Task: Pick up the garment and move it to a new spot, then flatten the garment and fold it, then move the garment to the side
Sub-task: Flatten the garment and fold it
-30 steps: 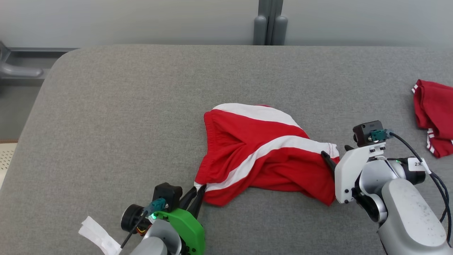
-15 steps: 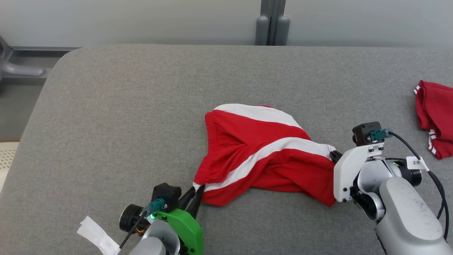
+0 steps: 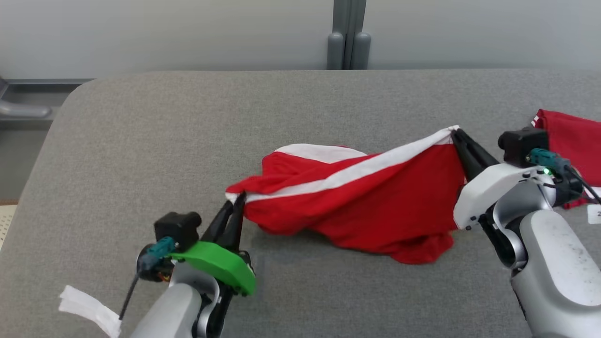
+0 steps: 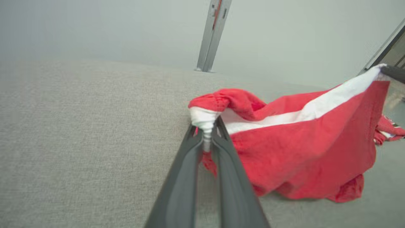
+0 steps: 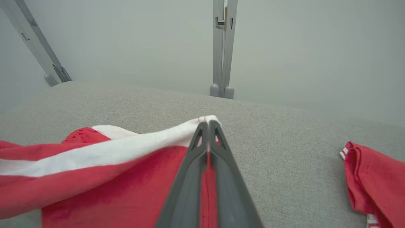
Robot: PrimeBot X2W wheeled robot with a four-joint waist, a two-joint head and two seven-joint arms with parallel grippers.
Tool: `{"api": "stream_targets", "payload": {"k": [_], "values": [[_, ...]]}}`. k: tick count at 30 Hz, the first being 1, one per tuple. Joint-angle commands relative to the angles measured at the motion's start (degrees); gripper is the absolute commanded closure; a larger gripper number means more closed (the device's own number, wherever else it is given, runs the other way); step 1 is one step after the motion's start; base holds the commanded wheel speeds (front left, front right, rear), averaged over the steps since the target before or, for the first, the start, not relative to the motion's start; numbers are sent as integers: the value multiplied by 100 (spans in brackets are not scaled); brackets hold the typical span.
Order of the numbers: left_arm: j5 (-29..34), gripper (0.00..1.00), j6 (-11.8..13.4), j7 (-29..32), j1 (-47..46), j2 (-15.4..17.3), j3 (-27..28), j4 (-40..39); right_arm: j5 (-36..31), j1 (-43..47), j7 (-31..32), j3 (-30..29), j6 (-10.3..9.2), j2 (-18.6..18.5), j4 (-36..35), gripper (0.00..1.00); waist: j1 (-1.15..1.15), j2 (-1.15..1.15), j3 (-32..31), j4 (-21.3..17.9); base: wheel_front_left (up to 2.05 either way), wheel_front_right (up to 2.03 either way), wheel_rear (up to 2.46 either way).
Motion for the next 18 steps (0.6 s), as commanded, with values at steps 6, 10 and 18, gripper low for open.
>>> {"api": "stream_targets", "payload": {"k": [6, 10, 18], "values": [[-385, 100, 70, 164, -169, 212, 433, -1297, -159, 421, -417, -358, -9, -145, -1232, 100, 0, 0, -436, -236, 0, 0, 0], [-400, 100, 257, 469, -213, 480, 604, -2372, -282, 701, -390, -672, -9, -49, -2324, 100, 0, 0, -604, -385, 0, 0, 0], [-334, 100, 589, 1417, -468, 1011, 743, -4326, -481, 1013, -104, -938, -9, 131, -4330, 100, 0, 0, -792, -691, 0, 0, 0]]}}
